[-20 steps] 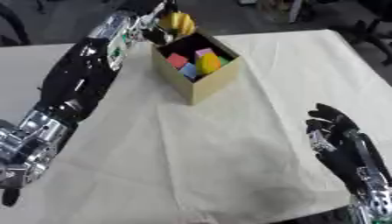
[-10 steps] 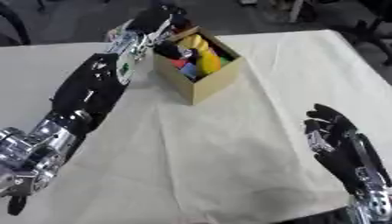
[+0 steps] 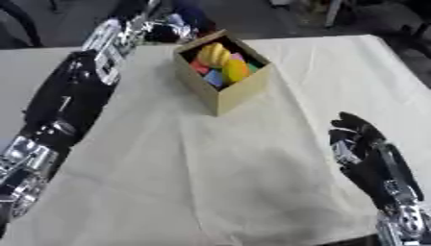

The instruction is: Pick up objects on the table and place them in the box.

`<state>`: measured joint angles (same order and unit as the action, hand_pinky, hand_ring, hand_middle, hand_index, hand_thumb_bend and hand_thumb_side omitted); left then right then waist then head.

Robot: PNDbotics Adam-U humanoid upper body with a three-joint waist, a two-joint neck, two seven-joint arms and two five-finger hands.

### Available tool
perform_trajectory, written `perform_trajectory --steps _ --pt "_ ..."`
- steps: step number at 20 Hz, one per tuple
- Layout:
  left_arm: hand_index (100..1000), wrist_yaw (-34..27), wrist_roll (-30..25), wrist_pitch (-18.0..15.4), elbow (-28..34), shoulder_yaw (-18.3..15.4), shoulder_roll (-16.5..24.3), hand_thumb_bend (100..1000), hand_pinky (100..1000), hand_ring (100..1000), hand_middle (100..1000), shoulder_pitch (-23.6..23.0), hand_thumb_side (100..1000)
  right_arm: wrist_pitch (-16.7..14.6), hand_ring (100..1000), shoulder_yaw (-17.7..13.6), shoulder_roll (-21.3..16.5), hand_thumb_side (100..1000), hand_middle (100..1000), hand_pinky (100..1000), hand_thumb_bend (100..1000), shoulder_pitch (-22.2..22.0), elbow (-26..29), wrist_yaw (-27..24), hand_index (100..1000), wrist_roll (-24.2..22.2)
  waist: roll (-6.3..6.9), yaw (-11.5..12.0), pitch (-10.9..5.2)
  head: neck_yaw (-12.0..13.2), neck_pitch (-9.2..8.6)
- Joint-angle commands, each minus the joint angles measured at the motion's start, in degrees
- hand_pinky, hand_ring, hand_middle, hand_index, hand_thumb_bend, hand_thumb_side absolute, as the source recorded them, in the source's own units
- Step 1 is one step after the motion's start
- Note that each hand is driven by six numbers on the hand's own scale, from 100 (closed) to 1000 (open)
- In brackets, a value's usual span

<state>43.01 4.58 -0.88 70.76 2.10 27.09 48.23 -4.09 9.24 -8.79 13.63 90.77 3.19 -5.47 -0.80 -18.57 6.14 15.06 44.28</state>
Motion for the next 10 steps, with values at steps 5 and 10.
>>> perform_trajectory --steps 5,10 --pt "773 -22.9 9.2 3.2 22.6 -7.9 10.3 198 685 685 654 -15.7 412 -0.2 784 -1.1 -1.1 435 773 780 100 0.1 0.7 0.3 882 0.9 0.25 2.9 -1.76 0.4 -0.16" --pt "751 -33.5 16.4 2.1 30.5 -11.2 6.7 145 662 658 625 -30.1 531 -0.3 782 -1.4 -1.4 438 771 778 100 0.3 1.0 0.3 882 1.5 0.62 5.2 -1.42 1.8 -0.16"
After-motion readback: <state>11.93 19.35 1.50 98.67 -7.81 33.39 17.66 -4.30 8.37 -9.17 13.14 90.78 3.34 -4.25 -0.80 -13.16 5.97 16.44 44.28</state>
